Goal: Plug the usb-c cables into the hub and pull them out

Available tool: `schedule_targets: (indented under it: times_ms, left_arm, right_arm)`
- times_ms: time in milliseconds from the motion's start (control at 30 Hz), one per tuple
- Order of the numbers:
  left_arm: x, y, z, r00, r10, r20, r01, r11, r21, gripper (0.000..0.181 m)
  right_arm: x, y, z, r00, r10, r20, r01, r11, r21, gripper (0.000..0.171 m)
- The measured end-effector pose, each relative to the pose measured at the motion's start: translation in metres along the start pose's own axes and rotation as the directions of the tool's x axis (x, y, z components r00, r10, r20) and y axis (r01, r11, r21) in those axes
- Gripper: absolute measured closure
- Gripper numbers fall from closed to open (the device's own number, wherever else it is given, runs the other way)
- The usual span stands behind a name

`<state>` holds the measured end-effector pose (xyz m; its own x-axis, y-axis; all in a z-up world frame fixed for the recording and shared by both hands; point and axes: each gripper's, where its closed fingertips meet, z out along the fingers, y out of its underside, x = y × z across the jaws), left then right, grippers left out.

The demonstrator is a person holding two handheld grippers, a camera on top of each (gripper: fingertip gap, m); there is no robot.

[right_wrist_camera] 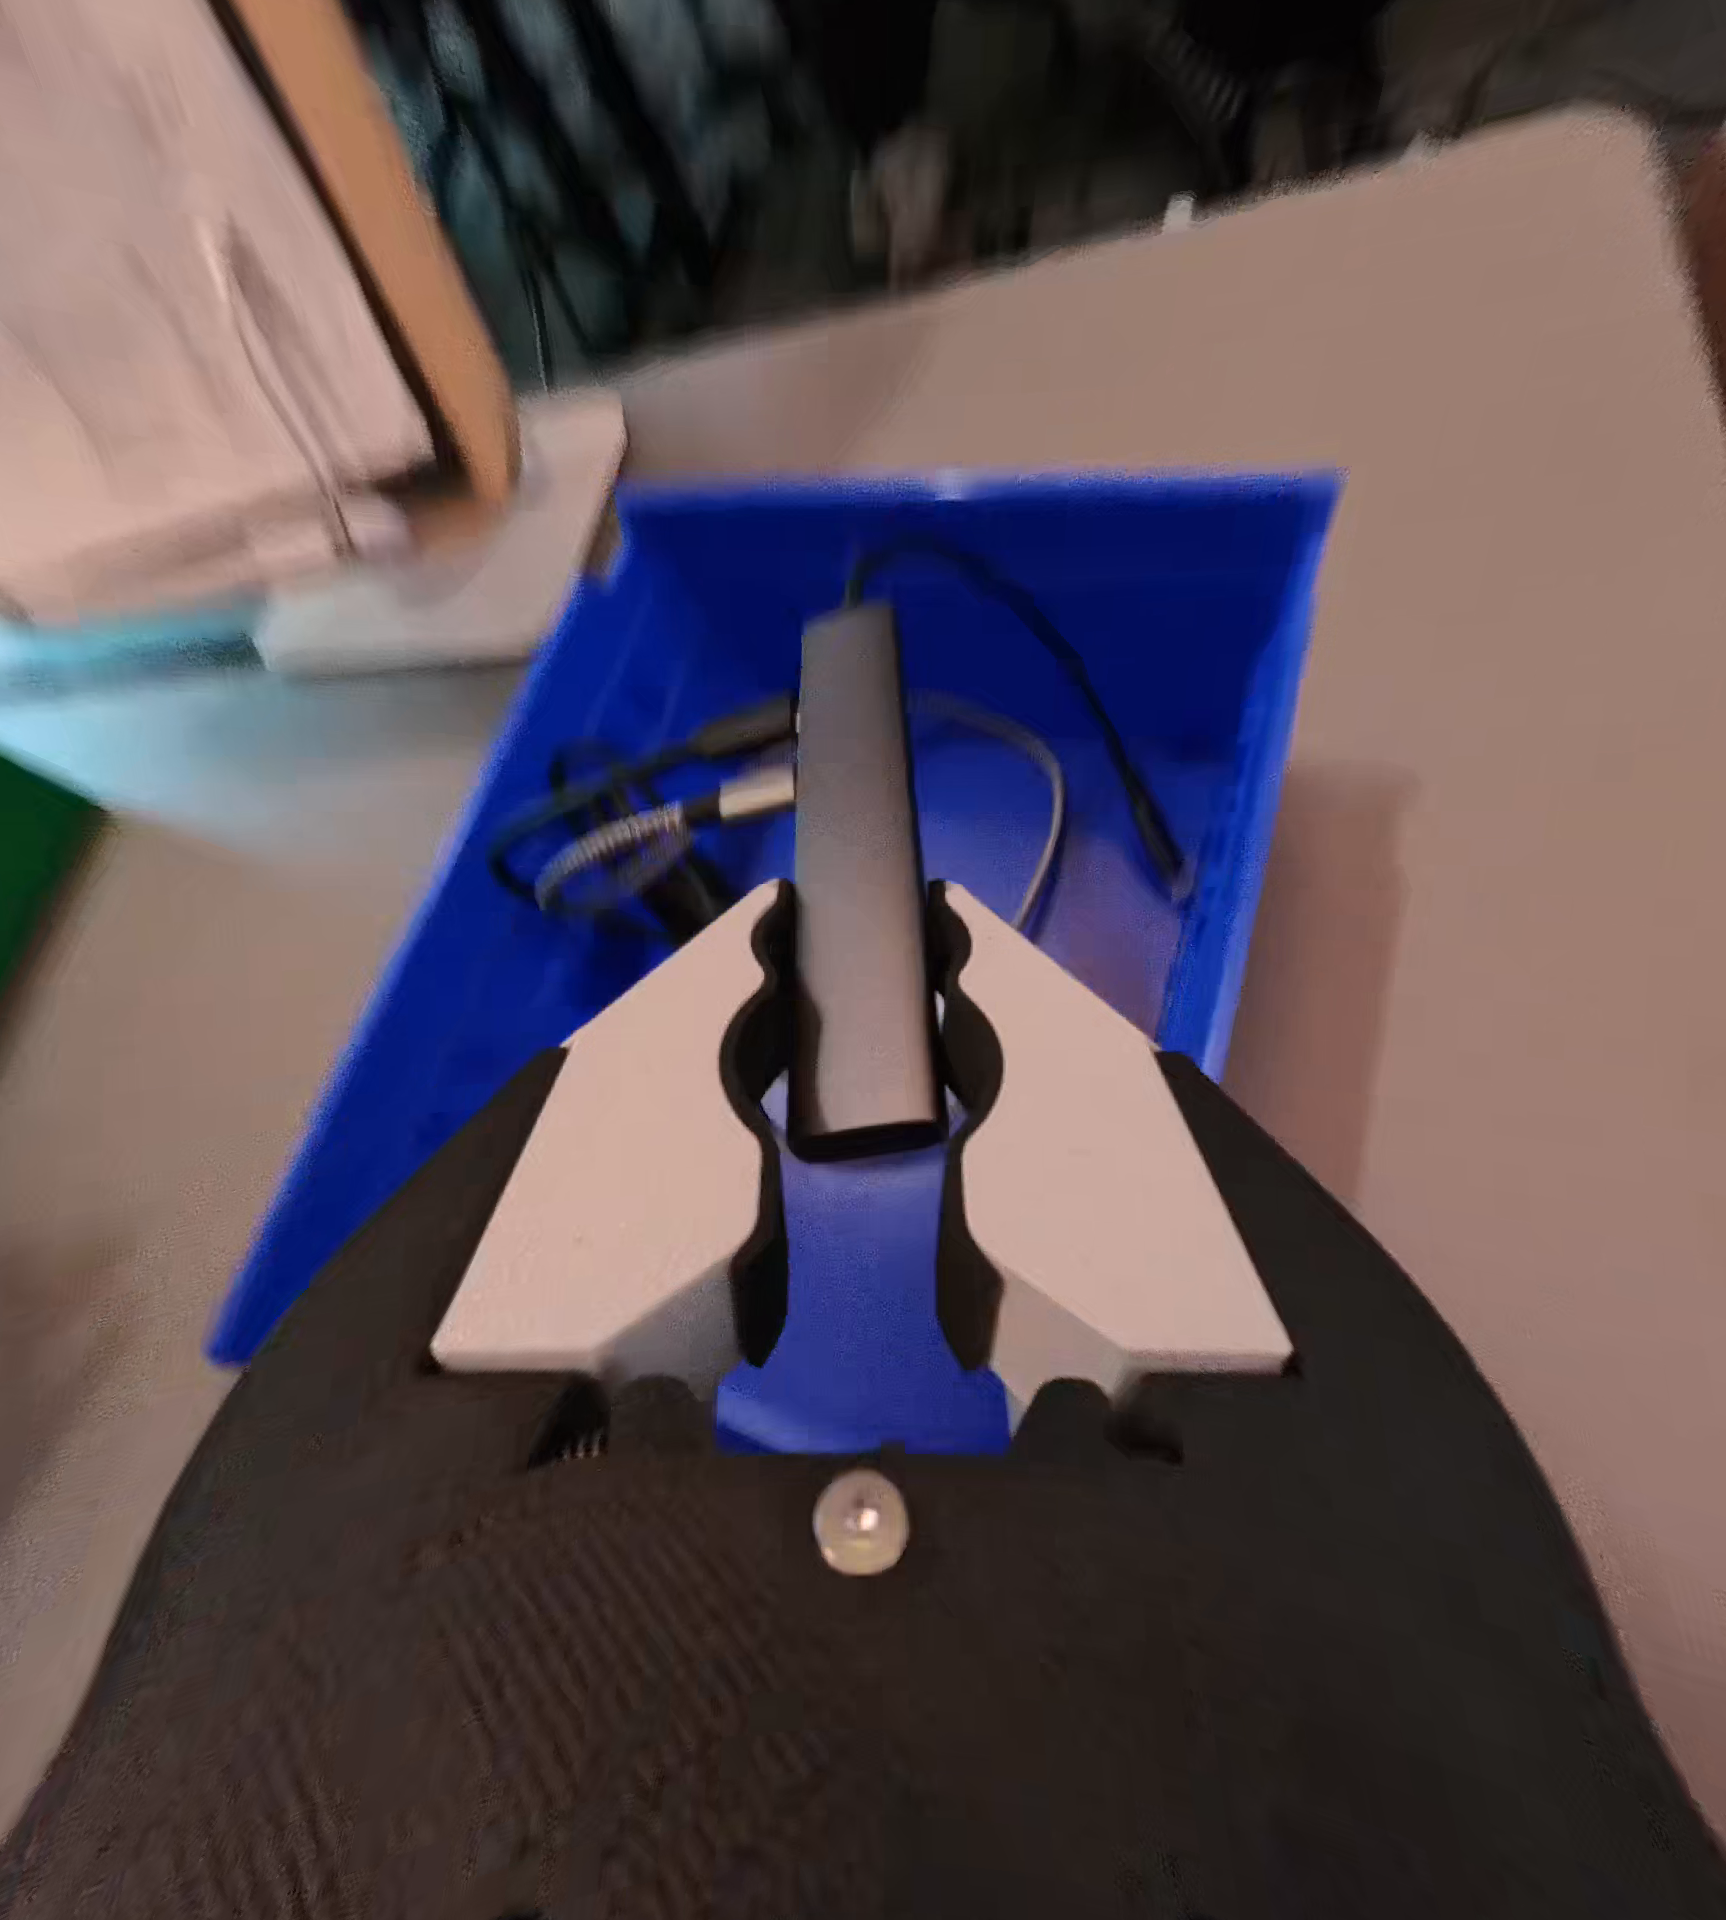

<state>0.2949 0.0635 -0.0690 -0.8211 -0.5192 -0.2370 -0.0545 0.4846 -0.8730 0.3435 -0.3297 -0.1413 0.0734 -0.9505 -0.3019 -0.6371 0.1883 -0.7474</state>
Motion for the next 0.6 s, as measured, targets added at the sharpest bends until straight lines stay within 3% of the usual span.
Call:
schedule_targets:
  times_ms: [67, 133, 233, 300, 367, 433, 500, 600]
  left_arm:
    - [0.000, 0.001, 0.000, 1.000, 0.007, 0.001, -0.007, 1.000, -0.006, 0.151]
    - [0.000, 0.001, -0.001, 1.000, 0.008, 0.002, -0.008, 1.000, -0.007, 0.151]
    - [-0.001, 0.000, -0.001, 1.000, 0.002, 0.005, -0.002, 1.000, 0.000, 0.151]
    - [-0.002, 0.000, -0.002, 1.000, -0.004, 0.012, 0.004, 1.000, 0.003, 0.151]
    - [-0.005, -0.001, -0.002, 1.000, -0.018, 0.021, 0.017, 1.000, 0.008, 0.151]
    - [-0.008, 0.000, -0.003, 0.999, -0.027, 0.033, 0.027, 1.000, 0.008, 0.151]
    - [-0.014, 0.002, -0.007, 0.998, -0.039, 0.058, 0.039, 0.999, 0.003, 0.151]
    - [-0.032, 0.008, -0.020, 0.990, -0.079, 0.113, 0.079, 0.997, 0.002, 0.151]
  right_arm:
    - [0.003, 0.022, 0.002, 0.984, -0.157, -0.081, 0.146, 0.981, -0.129, 0.129]
    - [0.005, 0.027, -0.005, 0.953, -0.274, -0.132, 0.251, 0.953, -0.172, 0.118]
    - [-0.004, 0.011, -0.028, 0.914, -0.346, -0.210, 0.324, 0.937, -0.134, 0.090]
    - [-0.021, -0.003, -0.044, 0.871, -0.405, -0.278, 0.401, 0.913, -0.074, 0.082]
    - [-0.068, -0.007, -0.047, 0.860, -0.460, -0.221, 0.477, 0.878, 0.031, 0.079]
    - [-0.137, 0.003, -0.040, 0.856, -0.514, -0.059, 0.516, 0.838, 0.177, 0.084]
    - [-0.210, 0.024, -0.031, 0.816, -0.568, 0.104, 0.513, 0.796, 0.321, 0.084]
    - [-0.292, 0.064, -0.009, 0.723, -0.657, 0.213, 0.528, 0.724, 0.444, 0.083]
